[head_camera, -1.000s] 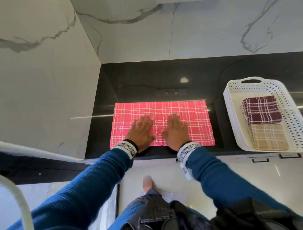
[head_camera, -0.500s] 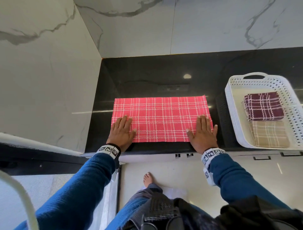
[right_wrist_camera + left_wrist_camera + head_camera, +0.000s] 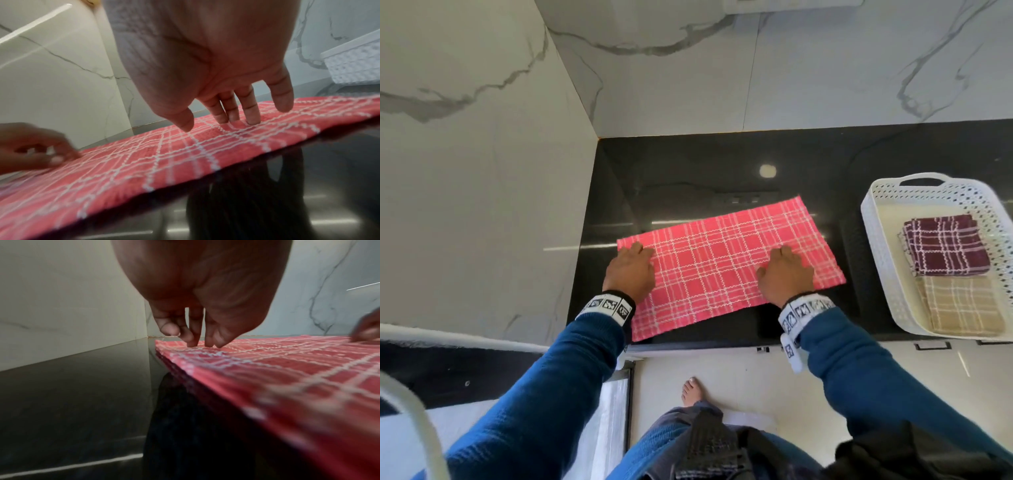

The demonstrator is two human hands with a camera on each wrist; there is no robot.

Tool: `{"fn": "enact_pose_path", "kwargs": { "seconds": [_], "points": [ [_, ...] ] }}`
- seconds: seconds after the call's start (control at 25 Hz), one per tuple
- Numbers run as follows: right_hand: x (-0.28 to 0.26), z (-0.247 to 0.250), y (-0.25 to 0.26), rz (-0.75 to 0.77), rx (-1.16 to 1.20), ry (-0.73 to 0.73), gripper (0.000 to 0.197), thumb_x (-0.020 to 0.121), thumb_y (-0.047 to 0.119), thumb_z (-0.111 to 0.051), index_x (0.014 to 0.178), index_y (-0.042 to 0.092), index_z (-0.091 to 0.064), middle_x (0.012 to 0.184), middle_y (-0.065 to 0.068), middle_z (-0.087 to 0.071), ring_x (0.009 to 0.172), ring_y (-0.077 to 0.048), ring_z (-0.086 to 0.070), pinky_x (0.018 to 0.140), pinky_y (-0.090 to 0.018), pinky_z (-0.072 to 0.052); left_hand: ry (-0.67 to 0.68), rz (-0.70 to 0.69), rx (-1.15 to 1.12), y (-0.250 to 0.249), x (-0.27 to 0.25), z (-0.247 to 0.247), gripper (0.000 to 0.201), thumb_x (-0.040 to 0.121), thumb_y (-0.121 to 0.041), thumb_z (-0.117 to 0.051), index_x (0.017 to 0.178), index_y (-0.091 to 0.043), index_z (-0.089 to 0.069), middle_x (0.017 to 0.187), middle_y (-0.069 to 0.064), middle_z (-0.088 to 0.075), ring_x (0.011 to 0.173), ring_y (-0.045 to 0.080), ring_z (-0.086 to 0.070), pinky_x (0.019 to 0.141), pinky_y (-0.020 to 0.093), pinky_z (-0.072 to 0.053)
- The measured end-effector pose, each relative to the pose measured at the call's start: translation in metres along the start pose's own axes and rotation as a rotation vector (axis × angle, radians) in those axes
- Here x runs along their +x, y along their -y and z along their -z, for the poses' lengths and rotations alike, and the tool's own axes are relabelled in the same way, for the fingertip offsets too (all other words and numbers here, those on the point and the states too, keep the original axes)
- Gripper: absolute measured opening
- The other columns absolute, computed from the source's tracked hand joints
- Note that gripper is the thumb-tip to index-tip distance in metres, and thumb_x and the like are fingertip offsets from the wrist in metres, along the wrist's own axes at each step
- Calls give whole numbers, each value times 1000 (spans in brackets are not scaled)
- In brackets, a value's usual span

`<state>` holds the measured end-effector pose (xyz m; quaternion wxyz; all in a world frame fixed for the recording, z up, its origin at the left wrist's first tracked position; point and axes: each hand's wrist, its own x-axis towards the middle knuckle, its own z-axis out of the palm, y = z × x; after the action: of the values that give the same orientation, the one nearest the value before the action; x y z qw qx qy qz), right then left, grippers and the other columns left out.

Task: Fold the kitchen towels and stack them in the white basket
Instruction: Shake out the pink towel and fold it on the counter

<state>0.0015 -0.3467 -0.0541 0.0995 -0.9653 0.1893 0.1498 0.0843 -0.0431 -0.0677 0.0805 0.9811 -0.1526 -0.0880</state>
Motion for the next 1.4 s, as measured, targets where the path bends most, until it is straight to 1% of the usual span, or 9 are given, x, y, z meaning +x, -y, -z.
{"fn": "enact_pose_path", "kwargs": {
  "seconds": [0.16, 0.28, 0.44, 0.6, 0.8, 0.96, 1.04, 1.16, 1.4],
  "points": [
    [77, 27, 33, 1, -124, 8, 56, 97, 35, -45, 149, 14, -42, 156, -8, -40, 139, -37, -39, 114, -64, -26, -12, -90, 16, -9, -30, -12, 17, 98, -28, -51, 107, -20, -64, 105, -1, -64, 92, 21, -66, 78, 42, -59],
    [132, 44, 70, 17, -197, 118, 61, 94, 29, -49, 153, 18, -37, 161, -4, -35, 148, -36, -28, 115, -68, -21, -34, -364, 7, -33, -55, -31, 15, 84, -21, -64, 97, -16, -68, 93, 3, -66, 80, 28, -67, 66, 38, -57],
    [158, 51, 95, 170, -148, 213, 75, 93, 15, -51, 161, 23, -22, 170, 3, -14, 153, -34, -22, 116, -69, -19, -59, -696, -54, -71, -74, -42, 22, 91, -26, -60, 106, -17, -73, 97, 1, -66, 86, 23, -59, 76, 36, -50],
    [113, 31, 65, 235, 70, 10, 71, 98, 13, -49, 162, 21, -20, 172, 2, -9, 157, -23, -14, 123, -63, -12, -64, -550, -136, -67, -80, -40, 38, 100, -41, -50, 126, -17, -65, 126, 3, -64, 118, 23, -55, 102, 43, -46],
    [7, -10, -10, 281, 136, -38, 67, 100, 38, -54, 158, 20, -25, 169, -7, -15, 156, -32, -12, 123, -61, -18, -26, -357, -126, -45, -110, -61, 73, 90, -66, -56, 142, -14, -53, 151, 9, -45, 143, 29, -36, 121, 49, -31],
    [-92, -52, -79, 479, 186, -169, 62, 86, 43, -74, 137, 19, -48, 146, -7, -41, 139, -32, -37, 114, -57, -36, -119, -303, -160, -56, -136, -77, 58, 86, -48, -74, 130, -12, -63, 140, 10, -56, 132, 32, -49, 112, 53, -42],
    [-118, -69, -101, 571, 89, -164, 60, 80, 23, -81, 133, 17, -53, 139, -4, -46, 132, -28, -42, 110, -55, -41, -197, -288, -213, -66, -145, -78, 37, 85, -36, -77, 114, -13, -71, 124, 7, -66, 117, 31, -59, 99, 51, -50],
    [-125, -75, -117, 583, 92, -259, 55, 71, -10, -73, 121, 12, -66, 124, -6, -60, 116, -25, -47, 96, -49, -51, -258, -270, -253, -83, -158, -71, 21, 95, -31, -59, 96, -14, -72, 103, 3, -70, 97, 28, -62, 83, 46, -53],
    [-144, -60, -122, 573, 198, -311, 36, 83, -9, -69, 115, 5, -65, 115, -10, -59, 96, -27, -56, 76, -40, -58, -196, -179, -268, -100, -181, -52, 14, 99, -10, -58, 109, -12, -67, 100, 5, -68, 93, 26, -60, 80, 44, -53]
  ]
}}
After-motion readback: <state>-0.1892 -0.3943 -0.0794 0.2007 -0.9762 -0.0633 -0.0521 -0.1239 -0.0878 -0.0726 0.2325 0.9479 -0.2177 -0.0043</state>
